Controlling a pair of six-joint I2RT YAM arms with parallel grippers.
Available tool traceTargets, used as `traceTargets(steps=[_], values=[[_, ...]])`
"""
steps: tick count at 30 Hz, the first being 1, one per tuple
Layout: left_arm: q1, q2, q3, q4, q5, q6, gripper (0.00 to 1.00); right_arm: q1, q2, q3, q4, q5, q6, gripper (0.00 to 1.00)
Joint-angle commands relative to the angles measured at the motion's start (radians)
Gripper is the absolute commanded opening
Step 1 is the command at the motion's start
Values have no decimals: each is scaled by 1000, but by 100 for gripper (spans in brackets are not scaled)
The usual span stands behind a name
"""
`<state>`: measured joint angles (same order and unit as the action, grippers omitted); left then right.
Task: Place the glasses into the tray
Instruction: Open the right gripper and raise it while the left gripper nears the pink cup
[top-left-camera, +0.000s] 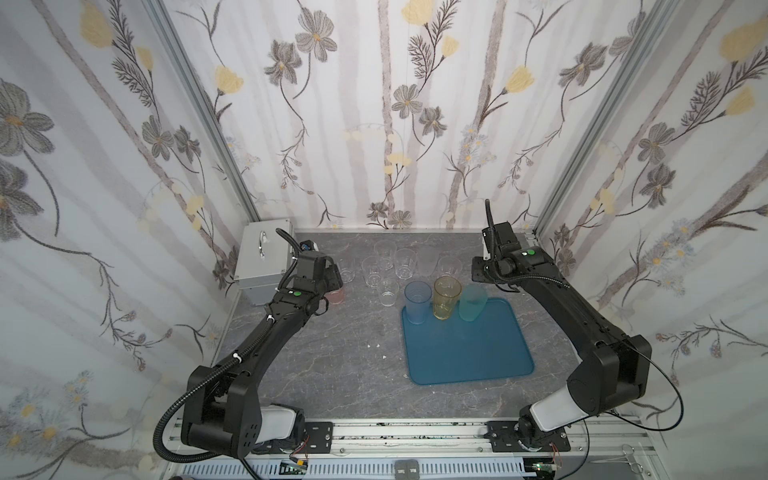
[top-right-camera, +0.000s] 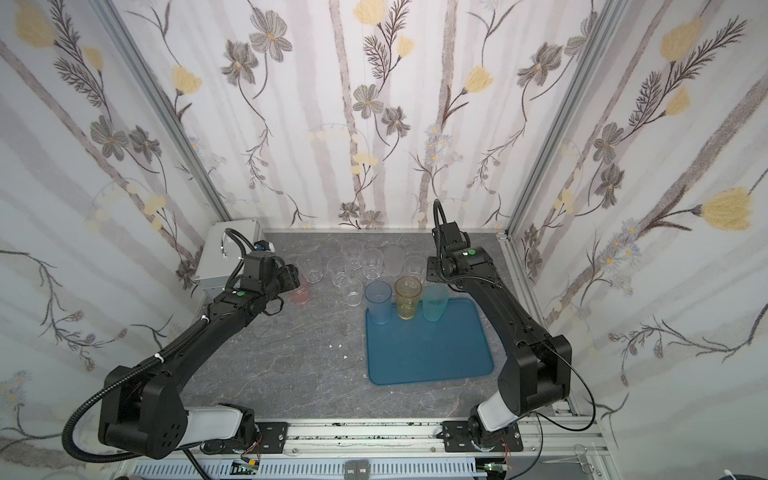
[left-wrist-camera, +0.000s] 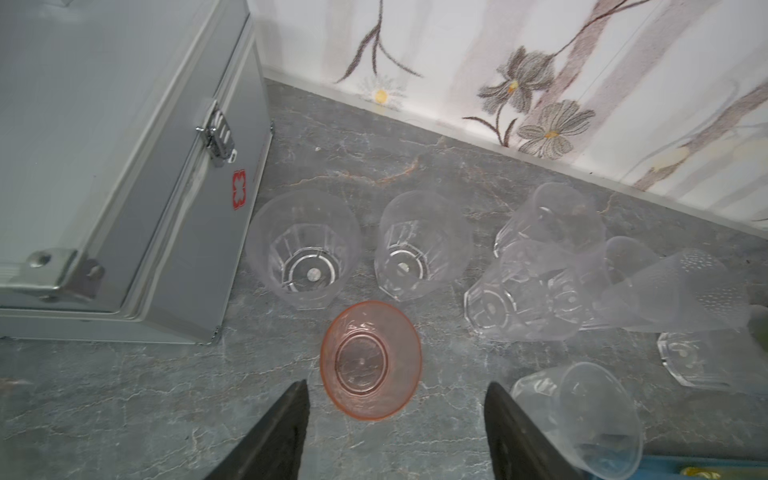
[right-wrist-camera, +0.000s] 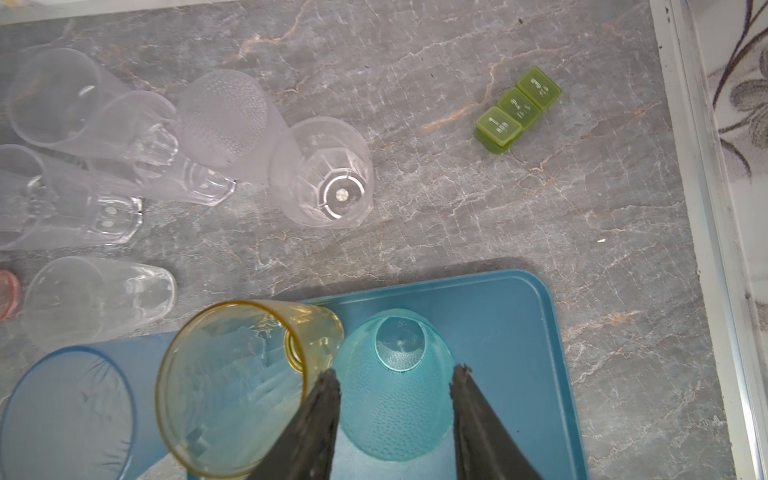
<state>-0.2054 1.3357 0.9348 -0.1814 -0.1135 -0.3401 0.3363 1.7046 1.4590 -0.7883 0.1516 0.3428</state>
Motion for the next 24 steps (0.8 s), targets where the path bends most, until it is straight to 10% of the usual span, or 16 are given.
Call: traceTargets(steps=[1,24], values=[[53,22,-10,-32,57,15,66,24,4,22,70,-7,33,45],[83,292,86,-18,52,5,44,126,43,34,158,-39,85,46]])
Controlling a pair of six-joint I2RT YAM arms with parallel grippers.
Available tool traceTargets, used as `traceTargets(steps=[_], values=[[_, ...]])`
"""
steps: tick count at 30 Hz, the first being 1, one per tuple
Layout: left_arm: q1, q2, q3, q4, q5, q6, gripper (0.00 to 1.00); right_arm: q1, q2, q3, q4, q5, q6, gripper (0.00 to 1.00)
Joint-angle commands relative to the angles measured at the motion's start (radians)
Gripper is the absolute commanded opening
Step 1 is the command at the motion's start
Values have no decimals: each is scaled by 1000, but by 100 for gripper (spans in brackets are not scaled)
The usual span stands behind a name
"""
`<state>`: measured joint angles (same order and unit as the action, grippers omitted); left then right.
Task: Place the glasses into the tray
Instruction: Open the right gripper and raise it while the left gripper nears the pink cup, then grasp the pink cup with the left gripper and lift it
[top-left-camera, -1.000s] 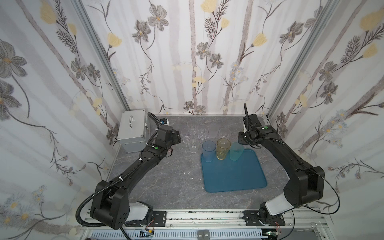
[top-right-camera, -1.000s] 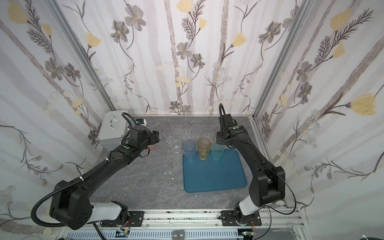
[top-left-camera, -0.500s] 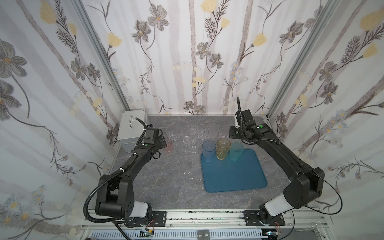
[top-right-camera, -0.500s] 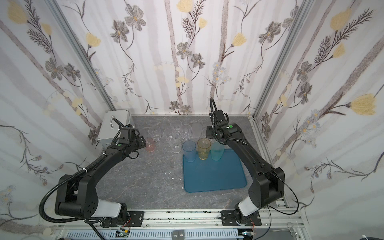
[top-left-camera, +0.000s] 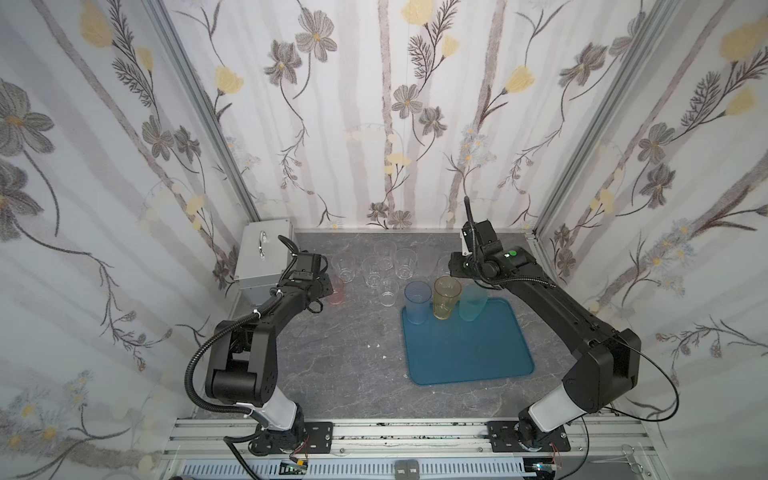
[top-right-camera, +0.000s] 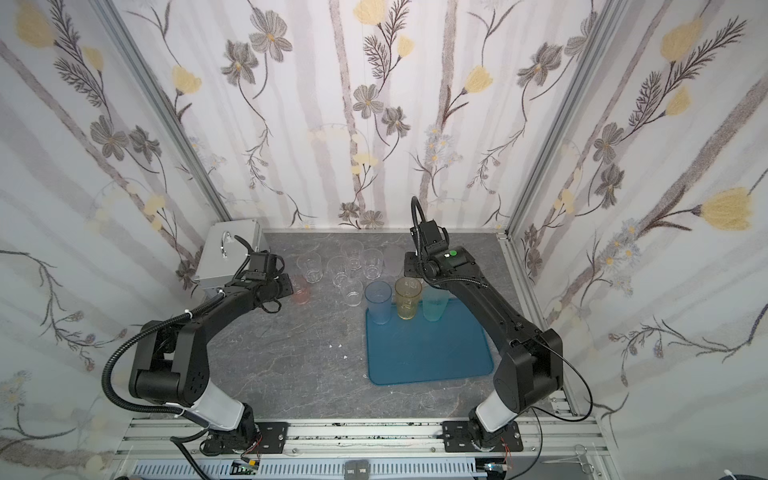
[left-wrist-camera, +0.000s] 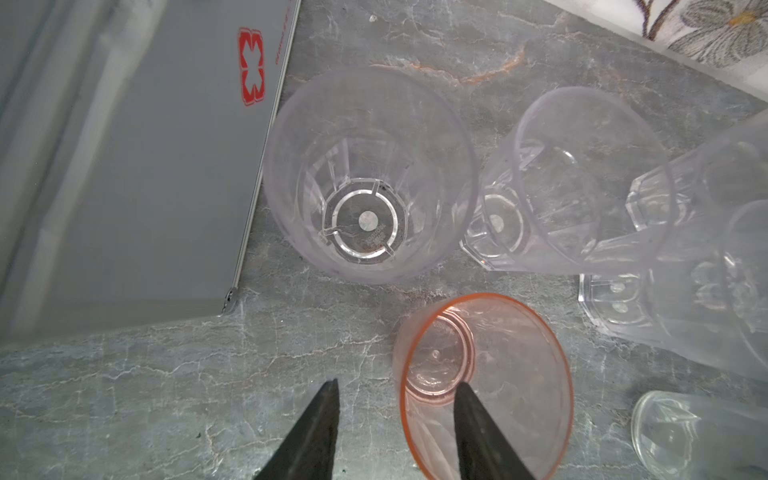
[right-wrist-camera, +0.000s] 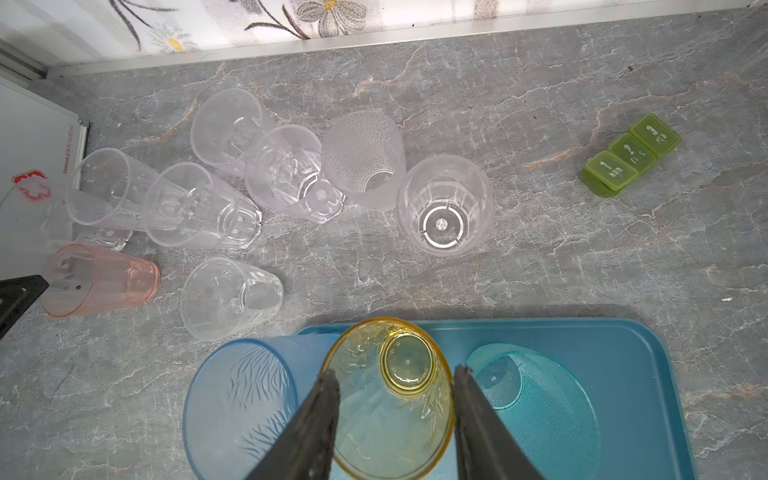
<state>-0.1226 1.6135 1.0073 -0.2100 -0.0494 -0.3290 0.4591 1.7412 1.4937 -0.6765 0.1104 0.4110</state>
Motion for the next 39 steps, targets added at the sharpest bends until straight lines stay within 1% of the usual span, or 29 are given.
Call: traceTargets(steps=[1,6,11,14,16,18,26,29,33,37,39], values=[[0,20,17,12,-10,-7,42,5,5,-1,50,2,18,46],[-2,44,16,18,-12,-8,33,13,9,0,58,2,24,45],[-6,54,1,17,-13,-8,22,24,5,-18,84,-6,37,42],[-9,43,-16,17,-5,-10,15,29,9,-19,87,-9,40,42],[-15,27,-30,15,7,-10,6,30,5,-22,91,-4,42,41],[-23,10,-41,9,18,-7,0,32,0,-29,106,3,45,41],[-48,-107,-67,-78,26,-4,0,36,7,3,116,-24,53,40],[-81,-163,-48,-110,12,-18,0,52,10,-1,139,-48,75,40],[-183,-186,25,-118,-32,-61,0,92,19,0,165,-53,95,40],[-306,-124,136,-111,-90,-107,0,131,33,22,186,-73,118,40],[-347,-82,187,-106,-104,-120,0,156,42,34,196,-80,124,40]])
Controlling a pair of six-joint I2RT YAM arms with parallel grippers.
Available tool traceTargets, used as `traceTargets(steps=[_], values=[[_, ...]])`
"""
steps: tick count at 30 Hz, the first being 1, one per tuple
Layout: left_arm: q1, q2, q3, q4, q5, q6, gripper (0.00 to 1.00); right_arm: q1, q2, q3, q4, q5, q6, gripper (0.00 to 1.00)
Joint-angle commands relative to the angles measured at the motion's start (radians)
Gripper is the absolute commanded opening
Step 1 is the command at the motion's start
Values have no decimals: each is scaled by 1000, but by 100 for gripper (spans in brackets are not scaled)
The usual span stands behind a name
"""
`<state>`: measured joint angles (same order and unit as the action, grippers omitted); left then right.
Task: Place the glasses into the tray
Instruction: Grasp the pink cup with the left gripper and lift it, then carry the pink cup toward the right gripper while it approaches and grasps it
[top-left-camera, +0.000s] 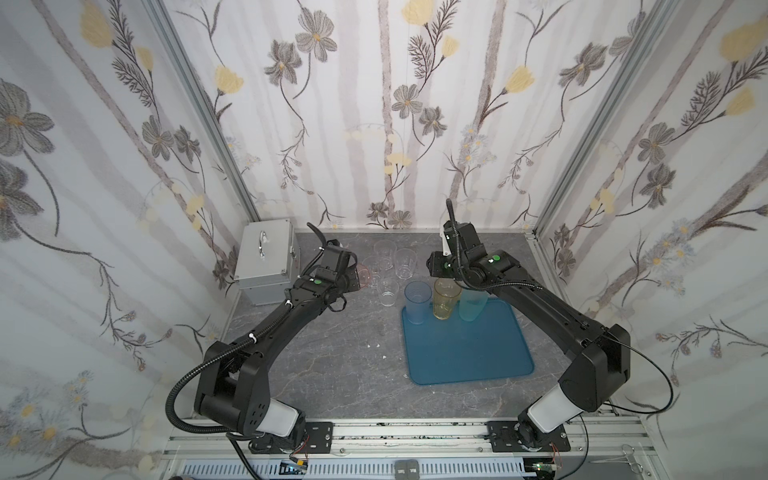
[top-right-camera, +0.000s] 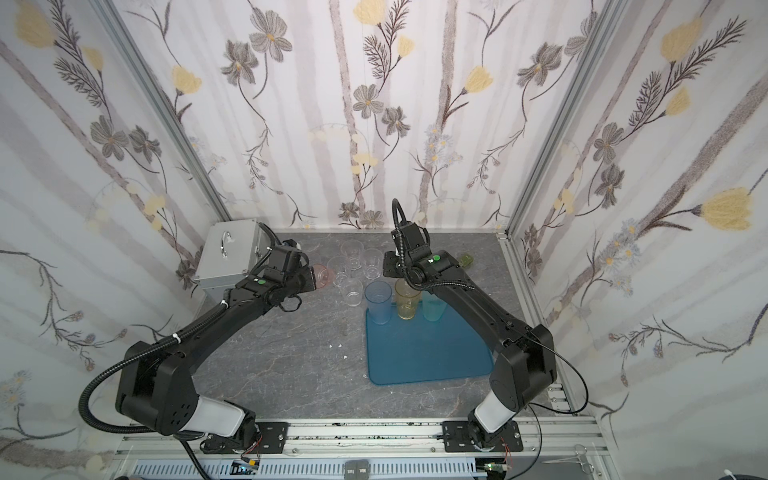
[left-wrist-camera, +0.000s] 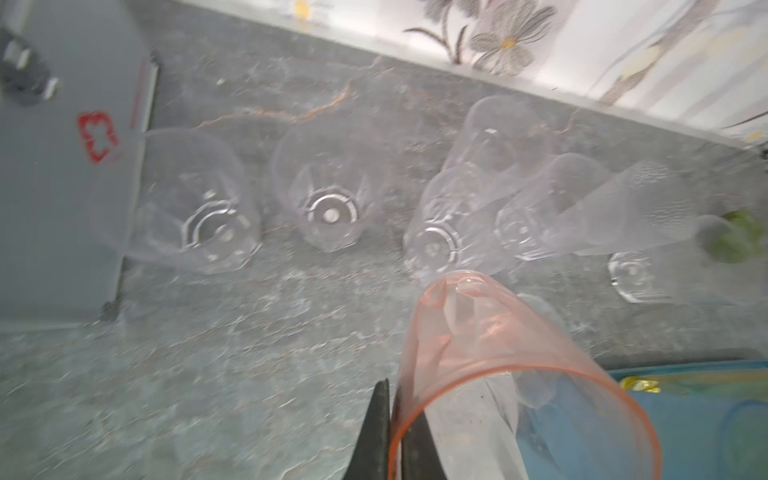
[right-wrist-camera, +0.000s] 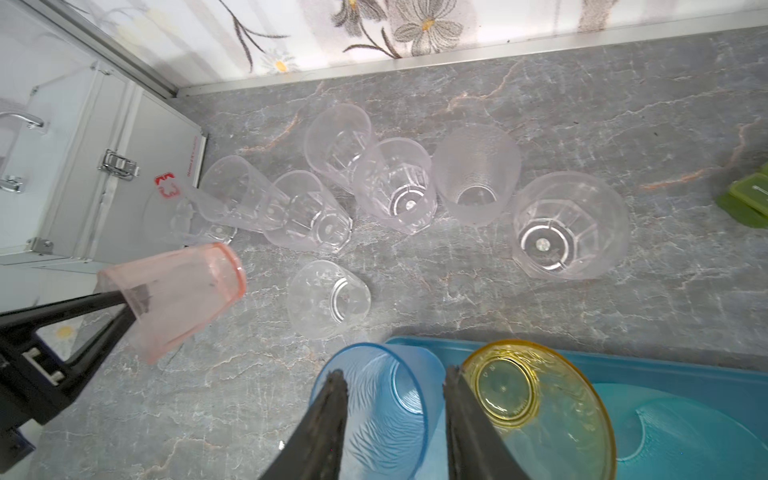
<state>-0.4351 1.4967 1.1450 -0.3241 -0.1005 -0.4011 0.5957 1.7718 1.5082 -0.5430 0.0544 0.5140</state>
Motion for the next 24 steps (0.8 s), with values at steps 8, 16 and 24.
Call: traceTargets(steps=[8,16,24], values=[[-148,122,191,40,-14,-90,0,107,44,59,81,-13,27,43],[-209,133,213,57,15,-123,0,116,66,71,79,20,14,43],[-241,142,245,60,17,-139,0,117,86,103,18,183,-35,37]])
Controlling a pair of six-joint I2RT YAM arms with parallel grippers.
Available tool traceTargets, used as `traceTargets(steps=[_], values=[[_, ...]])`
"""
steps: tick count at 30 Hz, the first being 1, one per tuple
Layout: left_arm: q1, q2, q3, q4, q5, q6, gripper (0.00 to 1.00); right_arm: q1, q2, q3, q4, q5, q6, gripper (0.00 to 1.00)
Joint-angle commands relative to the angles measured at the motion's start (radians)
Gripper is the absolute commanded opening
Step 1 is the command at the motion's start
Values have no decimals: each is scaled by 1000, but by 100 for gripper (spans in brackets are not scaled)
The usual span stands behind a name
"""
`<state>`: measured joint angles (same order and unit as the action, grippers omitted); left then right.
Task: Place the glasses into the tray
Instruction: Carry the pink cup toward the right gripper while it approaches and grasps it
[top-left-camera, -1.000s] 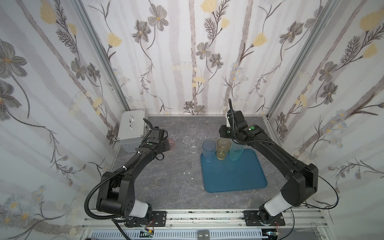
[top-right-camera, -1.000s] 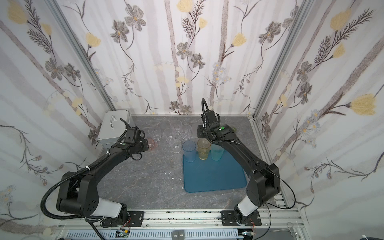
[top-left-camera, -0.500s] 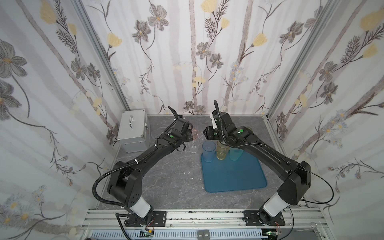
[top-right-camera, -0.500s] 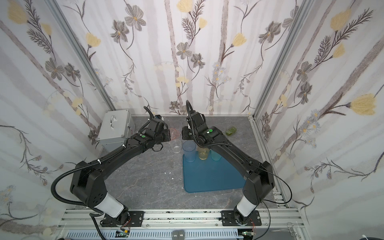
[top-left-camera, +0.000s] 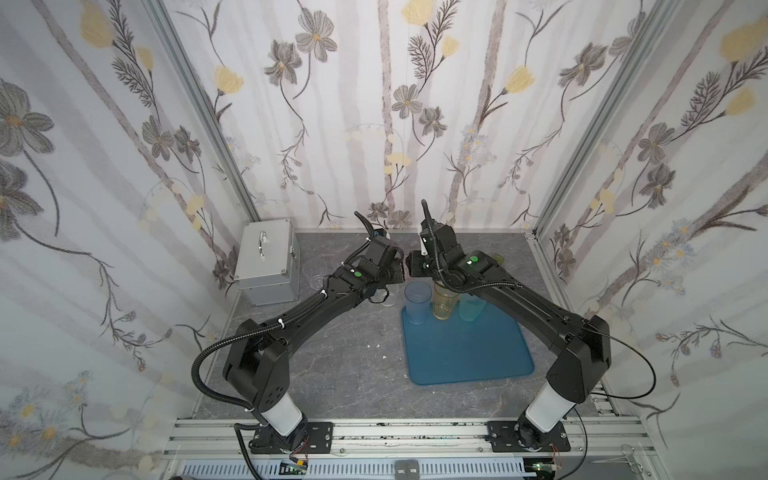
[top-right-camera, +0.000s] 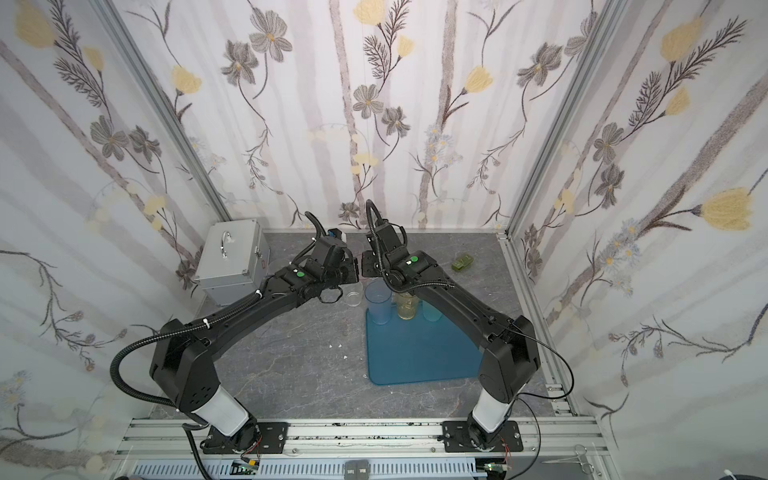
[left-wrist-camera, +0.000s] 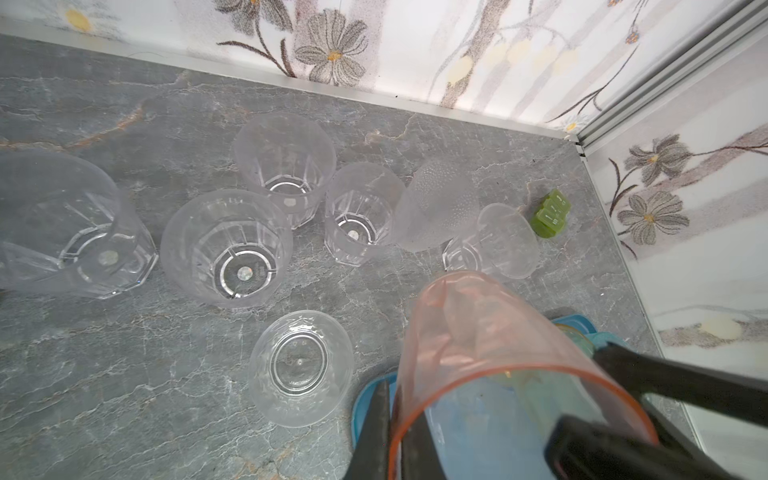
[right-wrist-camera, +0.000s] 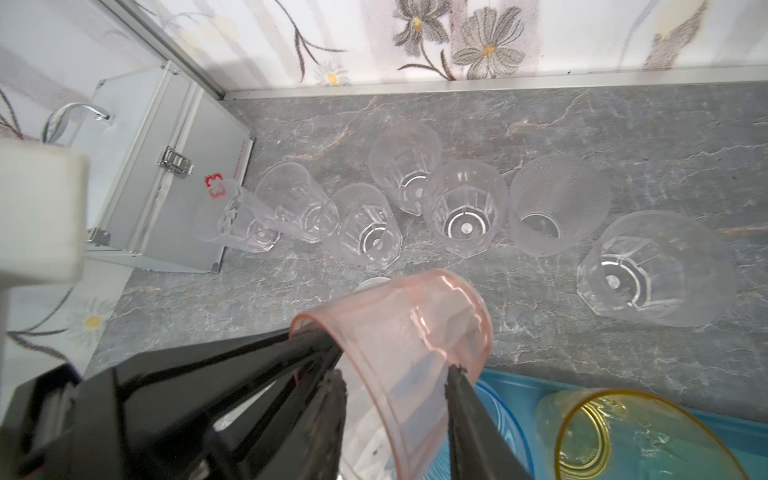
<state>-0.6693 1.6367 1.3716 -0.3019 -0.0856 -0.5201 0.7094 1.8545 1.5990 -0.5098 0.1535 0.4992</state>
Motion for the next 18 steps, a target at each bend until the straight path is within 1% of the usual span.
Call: traceTargets(steps=[1,6,8,10,12,18], values=[[-10,3,25,38,5,-21,0,3,3,14,-19,105,-26,35],[-29,11,54,41,25,-44,2,2,6,15,-30,170,-53,25],[-37,15,63,41,37,-49,4,2,8,15,-29,186,-59,19],[-44,14,75,43,51,-50,7,-1,9,12,-32,192,-60,13],[-47,14,80,43,59,-48,11,-4,10,10,-33,188,-63,9],[-49,-8,81,44,71,-46,26,-21,5,9,-35,181,-73,4]])
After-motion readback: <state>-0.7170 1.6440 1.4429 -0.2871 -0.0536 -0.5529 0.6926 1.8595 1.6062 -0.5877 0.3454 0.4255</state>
